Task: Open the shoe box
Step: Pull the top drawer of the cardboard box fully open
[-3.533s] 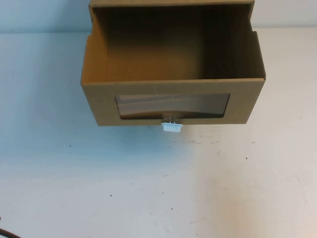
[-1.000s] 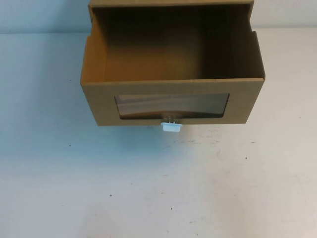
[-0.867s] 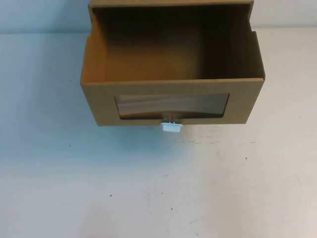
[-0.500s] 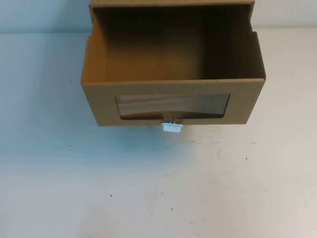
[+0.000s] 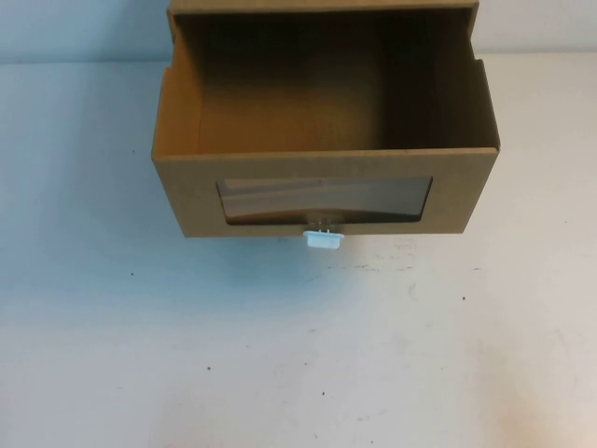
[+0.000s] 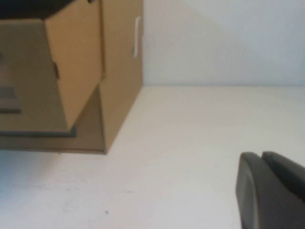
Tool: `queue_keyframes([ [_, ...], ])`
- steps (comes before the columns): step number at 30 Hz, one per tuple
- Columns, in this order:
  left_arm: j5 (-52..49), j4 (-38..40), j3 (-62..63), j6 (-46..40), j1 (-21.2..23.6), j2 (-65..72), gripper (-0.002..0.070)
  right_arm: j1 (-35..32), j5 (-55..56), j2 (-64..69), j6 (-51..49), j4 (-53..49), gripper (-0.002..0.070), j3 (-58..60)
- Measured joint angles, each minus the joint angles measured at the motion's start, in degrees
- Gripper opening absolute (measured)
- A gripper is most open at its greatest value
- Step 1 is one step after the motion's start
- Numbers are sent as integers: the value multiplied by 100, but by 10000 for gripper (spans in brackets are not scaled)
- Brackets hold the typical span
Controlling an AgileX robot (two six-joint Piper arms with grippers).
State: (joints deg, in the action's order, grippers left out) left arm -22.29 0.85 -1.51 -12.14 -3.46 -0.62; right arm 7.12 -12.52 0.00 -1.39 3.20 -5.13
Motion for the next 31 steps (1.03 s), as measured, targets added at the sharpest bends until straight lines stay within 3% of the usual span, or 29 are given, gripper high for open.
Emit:
queue_keyframes([
  [9,-10,0,0,0,0,-5,-6,-889,-463,-47,22,143,-14,642],
  [31,-10,0,0,0,0,-5,-6,-992,-789,-47,59,323,-13,642],
])
